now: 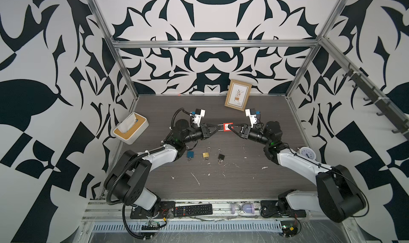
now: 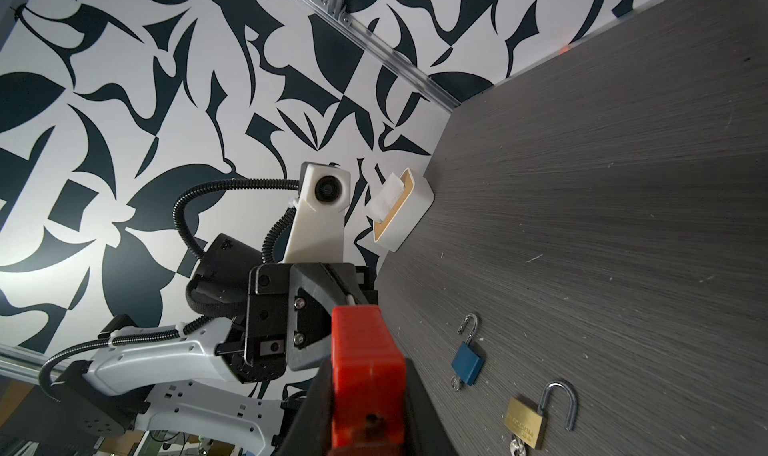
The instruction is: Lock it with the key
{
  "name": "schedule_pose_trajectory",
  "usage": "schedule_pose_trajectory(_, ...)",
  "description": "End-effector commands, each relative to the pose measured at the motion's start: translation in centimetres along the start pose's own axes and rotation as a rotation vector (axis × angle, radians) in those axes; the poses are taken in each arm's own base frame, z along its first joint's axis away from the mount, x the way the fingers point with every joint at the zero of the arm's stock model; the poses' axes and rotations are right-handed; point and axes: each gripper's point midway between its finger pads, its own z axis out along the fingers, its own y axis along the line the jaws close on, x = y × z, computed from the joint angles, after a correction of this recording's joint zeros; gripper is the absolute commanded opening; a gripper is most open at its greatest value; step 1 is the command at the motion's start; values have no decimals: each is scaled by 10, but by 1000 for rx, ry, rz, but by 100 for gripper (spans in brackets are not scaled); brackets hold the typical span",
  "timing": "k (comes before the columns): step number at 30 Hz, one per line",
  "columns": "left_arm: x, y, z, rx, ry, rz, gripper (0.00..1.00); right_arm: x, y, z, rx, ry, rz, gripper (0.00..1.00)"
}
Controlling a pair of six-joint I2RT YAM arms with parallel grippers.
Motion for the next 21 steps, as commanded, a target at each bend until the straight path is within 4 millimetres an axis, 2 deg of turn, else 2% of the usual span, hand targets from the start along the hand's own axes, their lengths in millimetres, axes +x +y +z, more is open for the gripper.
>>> schedule_pose_trajectory(1,31,-47,18,152,168,86,0,34,11,22,-85,89,34,0)
schedule_pose_trajectory(10,8,-28,-5,67,100,84,0,0,-11,12,-93,-24,177,0)
schedule_pose_trajectory(14,-1,-21,-16,23,71,96,31,-10,-24,3,-79,-64,227,0)
schedule_pose_trajectory(17,-3,-20,-19,3,64,108,49,-11,-31,0,-62,-75,240,0)
schedule_pose_trajectory(19,-3,-18,-19,-4,66,106,55,-11,-32,-2,-61,-82,244,0)
schedule_pose_trajectory(21,-2,-16,-19,-7,67,102,57,-11,-30,-3,-69,-86,246,0)
